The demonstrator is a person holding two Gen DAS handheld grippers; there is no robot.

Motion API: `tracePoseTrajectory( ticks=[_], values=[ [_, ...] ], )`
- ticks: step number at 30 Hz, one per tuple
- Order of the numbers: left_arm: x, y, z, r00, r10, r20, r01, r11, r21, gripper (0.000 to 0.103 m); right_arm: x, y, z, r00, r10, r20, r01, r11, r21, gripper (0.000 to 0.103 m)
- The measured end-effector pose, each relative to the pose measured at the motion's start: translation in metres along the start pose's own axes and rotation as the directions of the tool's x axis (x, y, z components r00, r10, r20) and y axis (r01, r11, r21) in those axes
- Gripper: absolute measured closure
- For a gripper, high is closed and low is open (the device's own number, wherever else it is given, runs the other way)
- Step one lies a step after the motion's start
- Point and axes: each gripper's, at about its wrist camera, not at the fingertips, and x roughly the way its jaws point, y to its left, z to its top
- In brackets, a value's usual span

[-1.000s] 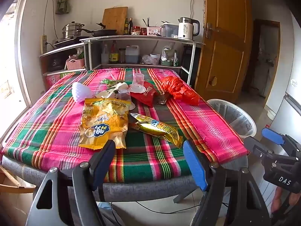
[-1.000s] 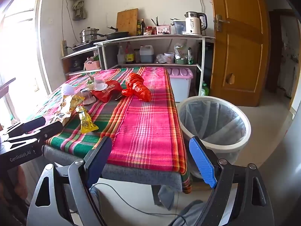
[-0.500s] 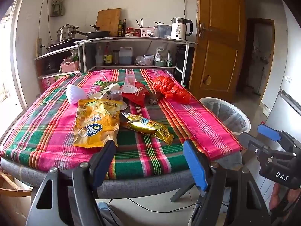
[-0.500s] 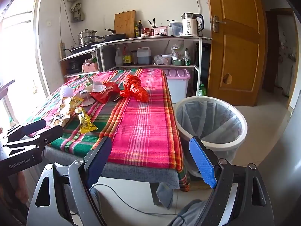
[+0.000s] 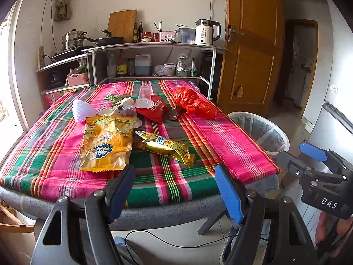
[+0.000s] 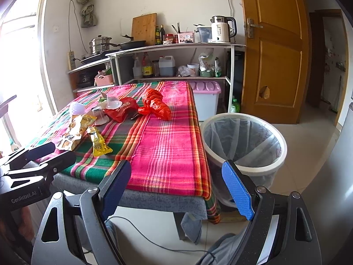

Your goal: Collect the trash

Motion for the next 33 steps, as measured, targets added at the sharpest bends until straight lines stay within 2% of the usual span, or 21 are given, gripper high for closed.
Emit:
tracePoseTrajectory(
  ticks=[33],
  values=[
    [-0.0037, -0.0031, 0.0002, 1.000, -0.012, 0.008, 0.011, 1.000, 0.005, 0.027, -0.0037, -0.0021, 0.0003, 1.000, -0.004, 0.002, 0.004, 1.000, 0.003, 0.018]
  ],
)
